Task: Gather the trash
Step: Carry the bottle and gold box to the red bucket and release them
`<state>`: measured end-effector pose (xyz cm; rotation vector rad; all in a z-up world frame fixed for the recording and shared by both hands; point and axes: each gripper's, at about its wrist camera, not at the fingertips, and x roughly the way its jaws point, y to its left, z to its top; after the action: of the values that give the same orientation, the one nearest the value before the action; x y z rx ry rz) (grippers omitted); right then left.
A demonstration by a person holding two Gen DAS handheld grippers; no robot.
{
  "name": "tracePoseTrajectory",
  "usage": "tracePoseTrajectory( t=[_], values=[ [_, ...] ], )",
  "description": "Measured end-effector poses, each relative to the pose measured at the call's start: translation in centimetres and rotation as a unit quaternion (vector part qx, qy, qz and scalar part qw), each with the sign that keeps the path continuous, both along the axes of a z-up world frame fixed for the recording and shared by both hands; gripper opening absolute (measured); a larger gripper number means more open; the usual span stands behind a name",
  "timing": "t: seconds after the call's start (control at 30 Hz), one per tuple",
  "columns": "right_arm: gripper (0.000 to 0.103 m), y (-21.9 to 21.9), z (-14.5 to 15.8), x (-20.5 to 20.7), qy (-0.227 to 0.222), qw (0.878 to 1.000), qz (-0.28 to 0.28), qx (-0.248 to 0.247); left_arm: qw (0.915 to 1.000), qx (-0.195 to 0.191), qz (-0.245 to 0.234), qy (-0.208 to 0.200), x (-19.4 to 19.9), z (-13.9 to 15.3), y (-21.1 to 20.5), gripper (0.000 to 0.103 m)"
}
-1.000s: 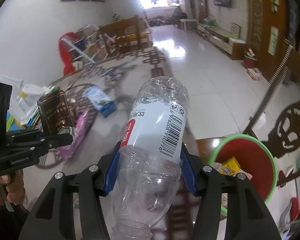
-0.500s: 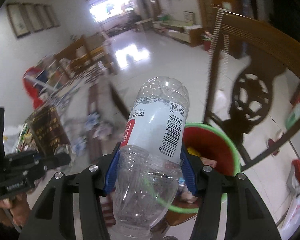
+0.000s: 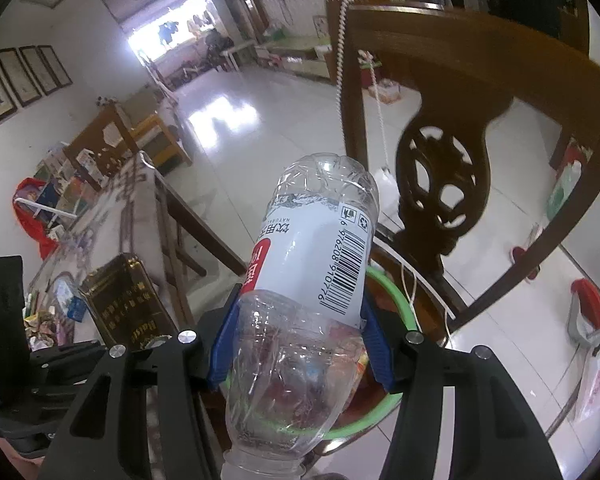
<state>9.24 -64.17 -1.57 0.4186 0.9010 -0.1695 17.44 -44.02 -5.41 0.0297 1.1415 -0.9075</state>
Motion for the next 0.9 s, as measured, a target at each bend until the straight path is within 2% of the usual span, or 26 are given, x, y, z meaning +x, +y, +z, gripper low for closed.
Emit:
tracePoseTrajectory(
  t=[0.2, 0.5, 0.57, 0.6, 0.63, 0.73, 0.83, 0.9],
  values=[
    [0.053, -0.4, -1.4, 0.3, 0.024, 1.0, -0.003, 0.001, 0.9998, 0.009, 0.001, 0.016, 0.8, -1.3, -1.4, 0.022],
    [0.053, -0.1, -1.2, 0.8, 0.017, 1.0, -0.001, -0.004, 0.9998, 0.01, 0.002, 0.015, 0.6, -1.2, -1.4, 0.022],
    [0.053, 0.1, -1.3, 1.0, 0.019, 1.0, 0.001, -0.005, 0.9997, 0.015, 0.011, 0.013, 0.7, -1.2, -1.1, 0.036],
    [0.053, 0.2, -1.3, 1.1, 0.02, 1.0, 0.002, -0.006, 0.9997, 0.013, 0.018, 0.012, 0.7, -1.2, -0.7, 0.049],
    [0.053, 0.3, -1.3, 1.1, 0.02, 1.0, 0.002, -0.006, 0.9996, 0.011, 0.023, 0.012, 0.8, -1.1, -0.3, 0.057],
    [0.055, 0.5, -1.2, 1.3, 0.018, 1.0, 0.003, -0.004, 0.9988, 0.01, 0.049, 0.003, 1.0, -0.5, 1.2, 0.073],
    [0.072, 1.0, -0.7, 1.2, 0.01, 1.0, 0.007, -0.004, 0.9975, 0.007, 0.07, -0.005, 1.2, 0.3, 2.8, 0.084],
    [0.077, 1.4, -0.5, 1.3, 0.006, 1.0, 0.011, -0.006, 0.9959, 0.006, 0.089, -0.017, 1.2, 0.9, 4.1, 0.09]
  ],
)
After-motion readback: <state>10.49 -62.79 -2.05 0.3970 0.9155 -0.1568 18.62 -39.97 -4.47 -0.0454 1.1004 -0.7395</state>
